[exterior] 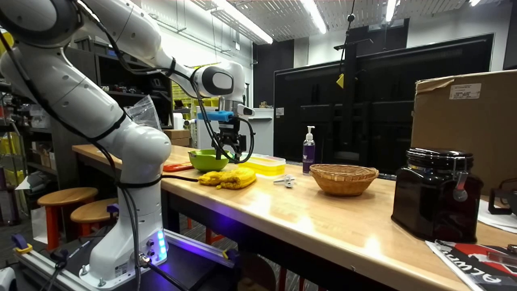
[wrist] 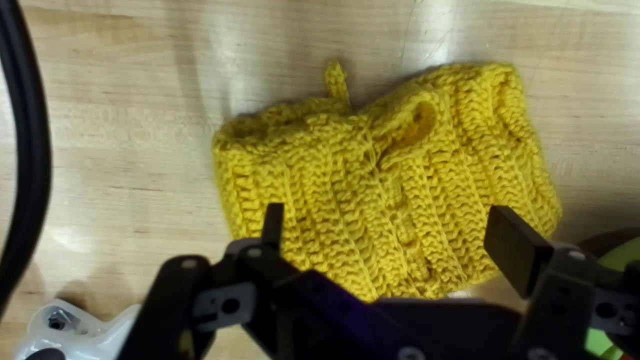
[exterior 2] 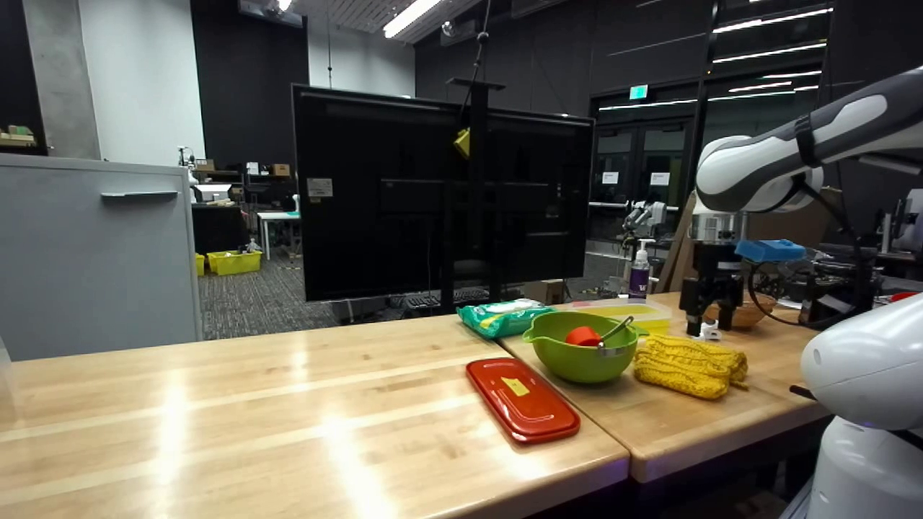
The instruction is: Move the yellow cloth to the right, then unfold it
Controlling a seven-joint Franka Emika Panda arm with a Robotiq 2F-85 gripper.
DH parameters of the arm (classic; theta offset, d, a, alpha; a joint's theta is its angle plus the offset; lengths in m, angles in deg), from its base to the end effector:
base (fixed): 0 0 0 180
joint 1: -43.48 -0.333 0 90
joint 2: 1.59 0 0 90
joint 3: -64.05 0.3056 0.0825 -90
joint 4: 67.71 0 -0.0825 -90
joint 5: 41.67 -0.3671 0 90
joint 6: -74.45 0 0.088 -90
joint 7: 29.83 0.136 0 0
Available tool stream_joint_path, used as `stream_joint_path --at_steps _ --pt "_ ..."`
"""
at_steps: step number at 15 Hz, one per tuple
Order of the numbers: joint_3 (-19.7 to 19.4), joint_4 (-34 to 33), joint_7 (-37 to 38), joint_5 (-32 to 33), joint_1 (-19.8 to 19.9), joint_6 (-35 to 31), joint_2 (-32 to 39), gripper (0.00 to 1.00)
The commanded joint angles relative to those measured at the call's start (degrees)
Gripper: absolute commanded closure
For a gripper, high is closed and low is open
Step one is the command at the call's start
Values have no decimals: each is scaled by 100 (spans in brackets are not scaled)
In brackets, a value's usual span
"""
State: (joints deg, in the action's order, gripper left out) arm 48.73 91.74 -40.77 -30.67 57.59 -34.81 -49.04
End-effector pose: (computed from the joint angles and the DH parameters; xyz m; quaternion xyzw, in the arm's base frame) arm 0.2465 -0.1468 0.3910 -0.9962 0.0815 0.0253 0.0169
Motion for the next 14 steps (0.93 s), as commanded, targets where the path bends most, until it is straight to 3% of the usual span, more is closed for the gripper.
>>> stream_joint_path --at_steps 1,14 --pt "13 -7 -6 -11 9 9 2 0" --pt "-242 5 -765 -91 -263 54 529 0"
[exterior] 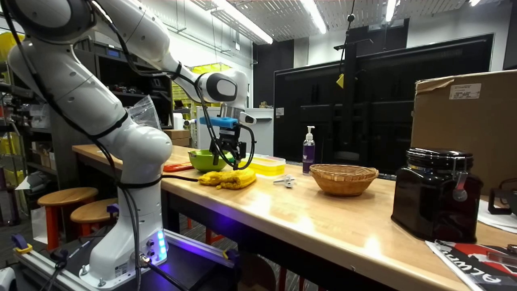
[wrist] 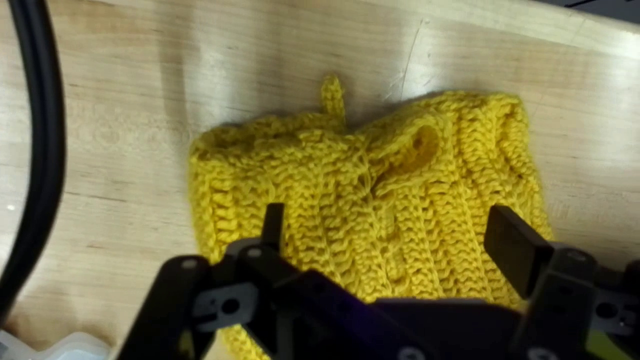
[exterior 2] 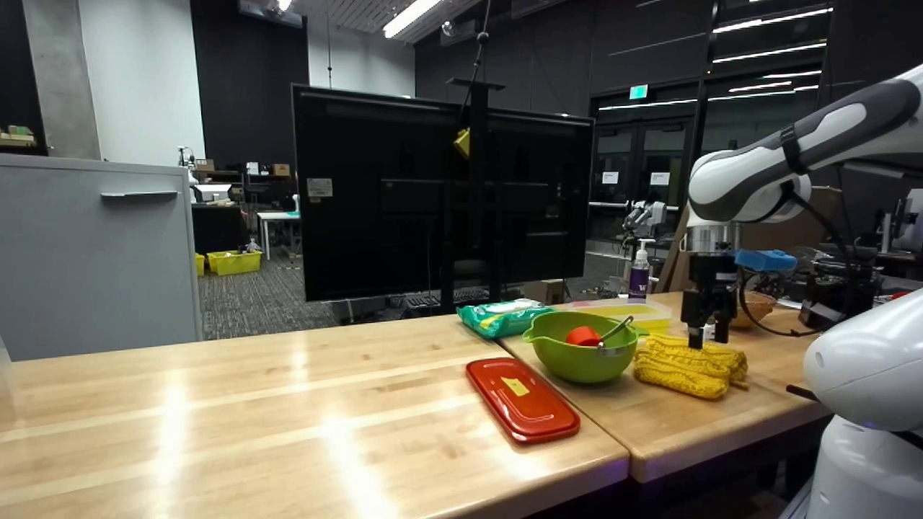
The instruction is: Move the yellow cloth to the right, then unfold it
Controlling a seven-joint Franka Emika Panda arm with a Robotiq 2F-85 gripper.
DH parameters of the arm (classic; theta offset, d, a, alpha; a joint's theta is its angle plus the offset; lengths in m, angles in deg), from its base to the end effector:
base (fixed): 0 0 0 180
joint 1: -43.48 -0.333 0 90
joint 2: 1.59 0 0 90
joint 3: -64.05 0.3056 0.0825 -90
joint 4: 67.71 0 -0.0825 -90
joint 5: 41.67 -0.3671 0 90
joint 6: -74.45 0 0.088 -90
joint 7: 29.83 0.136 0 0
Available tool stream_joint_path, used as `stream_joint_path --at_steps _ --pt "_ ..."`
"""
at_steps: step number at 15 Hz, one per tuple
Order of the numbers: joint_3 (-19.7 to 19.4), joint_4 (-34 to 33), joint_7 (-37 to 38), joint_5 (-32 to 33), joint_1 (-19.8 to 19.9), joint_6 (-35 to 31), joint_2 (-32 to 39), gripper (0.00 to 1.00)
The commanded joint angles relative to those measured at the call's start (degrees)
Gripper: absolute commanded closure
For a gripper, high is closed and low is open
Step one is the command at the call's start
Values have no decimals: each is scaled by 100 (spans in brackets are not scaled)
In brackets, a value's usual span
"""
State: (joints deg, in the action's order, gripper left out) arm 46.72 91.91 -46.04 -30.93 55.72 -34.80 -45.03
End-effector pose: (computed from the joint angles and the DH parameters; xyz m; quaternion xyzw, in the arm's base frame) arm 0.2502 -0.1457 0.3683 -0.9971 0.0322 0.0572 0.0395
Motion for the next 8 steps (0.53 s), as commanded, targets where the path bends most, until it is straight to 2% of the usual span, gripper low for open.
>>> stream_joint_path --at_steps 1,8 --pt "-23 -11 -275 -65 -93 68 150 0" --pt "42 -9 -349 -49 -205 58 378 0"
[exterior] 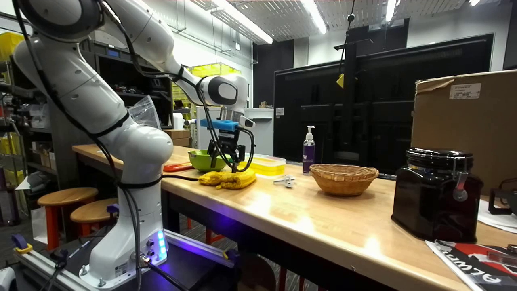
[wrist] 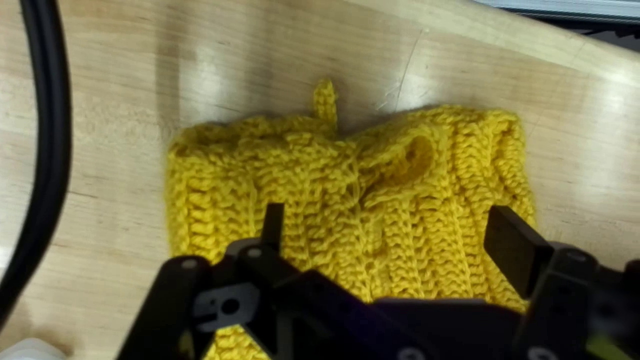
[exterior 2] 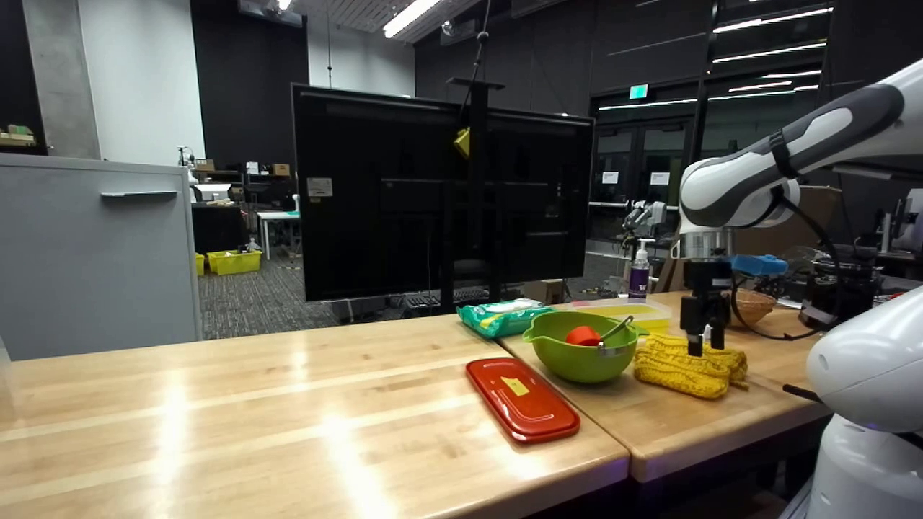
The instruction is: Move the yellow cloth to the right, then unfold it
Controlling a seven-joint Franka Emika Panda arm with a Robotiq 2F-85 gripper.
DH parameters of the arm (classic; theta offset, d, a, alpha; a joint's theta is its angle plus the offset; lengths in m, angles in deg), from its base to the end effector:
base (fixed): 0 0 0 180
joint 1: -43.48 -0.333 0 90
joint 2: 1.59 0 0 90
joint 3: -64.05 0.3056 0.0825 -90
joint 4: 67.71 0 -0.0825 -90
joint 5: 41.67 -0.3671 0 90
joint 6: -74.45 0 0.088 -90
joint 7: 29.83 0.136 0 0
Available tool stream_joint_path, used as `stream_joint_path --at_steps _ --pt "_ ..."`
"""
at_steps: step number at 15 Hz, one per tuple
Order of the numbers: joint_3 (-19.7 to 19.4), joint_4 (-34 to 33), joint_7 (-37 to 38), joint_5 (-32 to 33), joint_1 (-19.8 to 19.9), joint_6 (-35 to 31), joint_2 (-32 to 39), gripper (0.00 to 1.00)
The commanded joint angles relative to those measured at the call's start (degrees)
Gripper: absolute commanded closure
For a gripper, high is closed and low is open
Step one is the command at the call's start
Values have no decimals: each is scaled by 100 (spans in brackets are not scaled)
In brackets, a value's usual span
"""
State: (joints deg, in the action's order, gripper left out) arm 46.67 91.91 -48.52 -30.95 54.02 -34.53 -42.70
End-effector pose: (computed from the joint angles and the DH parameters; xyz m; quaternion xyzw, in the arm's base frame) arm 0.2548 -0.1384 0.3568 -0.9959 -0.0032 0.0790 0.0448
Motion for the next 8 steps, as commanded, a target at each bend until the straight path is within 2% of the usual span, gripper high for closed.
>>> stream_joint_path --at_steps 1,8 --pt "50 -9 -96 -58 -58 30 213 0" --pt "81 -4 -105 -125 -172 -21 642 0"
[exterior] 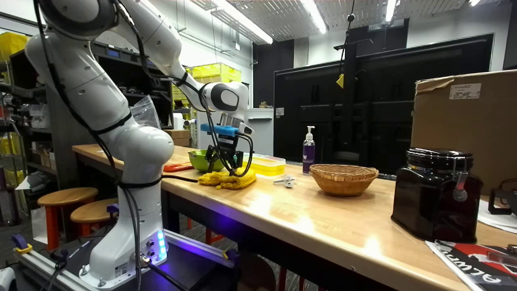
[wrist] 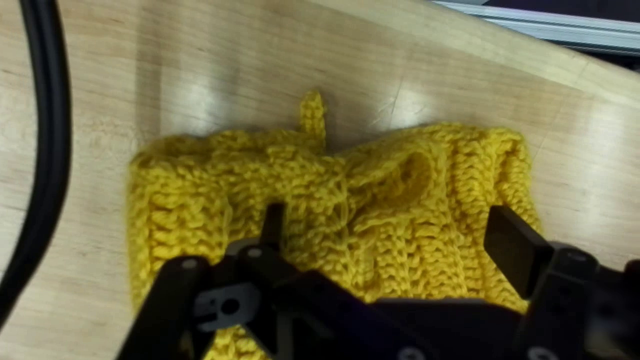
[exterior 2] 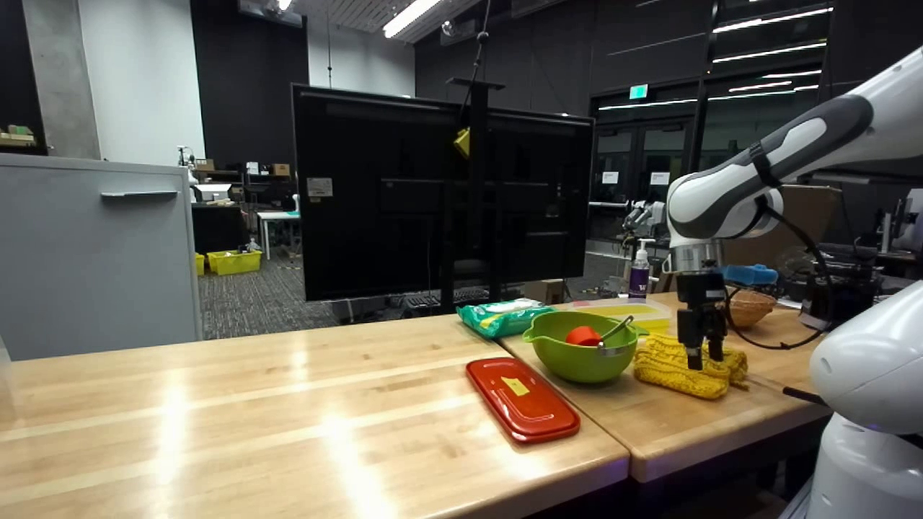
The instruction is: Move the yellow cloth to the right, then unfold it
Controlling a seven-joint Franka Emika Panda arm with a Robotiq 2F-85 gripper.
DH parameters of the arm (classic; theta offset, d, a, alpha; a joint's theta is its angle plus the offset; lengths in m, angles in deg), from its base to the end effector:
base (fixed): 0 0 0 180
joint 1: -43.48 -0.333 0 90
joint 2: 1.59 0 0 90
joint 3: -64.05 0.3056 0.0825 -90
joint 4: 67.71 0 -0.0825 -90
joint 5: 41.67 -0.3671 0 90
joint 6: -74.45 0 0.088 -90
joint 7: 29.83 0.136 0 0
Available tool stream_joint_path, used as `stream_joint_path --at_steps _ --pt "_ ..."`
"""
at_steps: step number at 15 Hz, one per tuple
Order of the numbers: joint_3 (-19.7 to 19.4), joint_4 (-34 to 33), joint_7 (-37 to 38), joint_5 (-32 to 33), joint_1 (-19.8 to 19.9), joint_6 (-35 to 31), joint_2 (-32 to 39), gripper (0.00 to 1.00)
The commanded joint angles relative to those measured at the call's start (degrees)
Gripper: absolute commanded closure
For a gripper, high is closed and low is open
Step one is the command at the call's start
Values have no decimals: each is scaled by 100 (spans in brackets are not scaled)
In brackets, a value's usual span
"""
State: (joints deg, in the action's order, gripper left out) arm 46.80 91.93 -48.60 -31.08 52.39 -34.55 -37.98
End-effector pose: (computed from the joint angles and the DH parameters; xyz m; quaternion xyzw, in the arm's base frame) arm 0.2599 -0.1305 0.3340 -0.9913 -0.0171 0.1198 0.0510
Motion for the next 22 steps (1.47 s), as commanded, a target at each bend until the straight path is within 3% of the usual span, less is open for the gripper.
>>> stream_joint_path --at_steps 1,5,6,8,14,17,22 --pt "67 -6 -103 -115 -17 -51 235 0" --pt "115 -14 -86 -122 -27 -43 324 0" --pt "127 -16 -77 -120 -25 -51 342 25" --pt "145 -21 -78 -124 -34 -53 355 31" --pt "232 -69 -67 -104 -46 -11 287 79" --pt "274 -84 -99 -104 -53 65 162 98" --pt "371 -10 -98 -8 4 515 -466 100"
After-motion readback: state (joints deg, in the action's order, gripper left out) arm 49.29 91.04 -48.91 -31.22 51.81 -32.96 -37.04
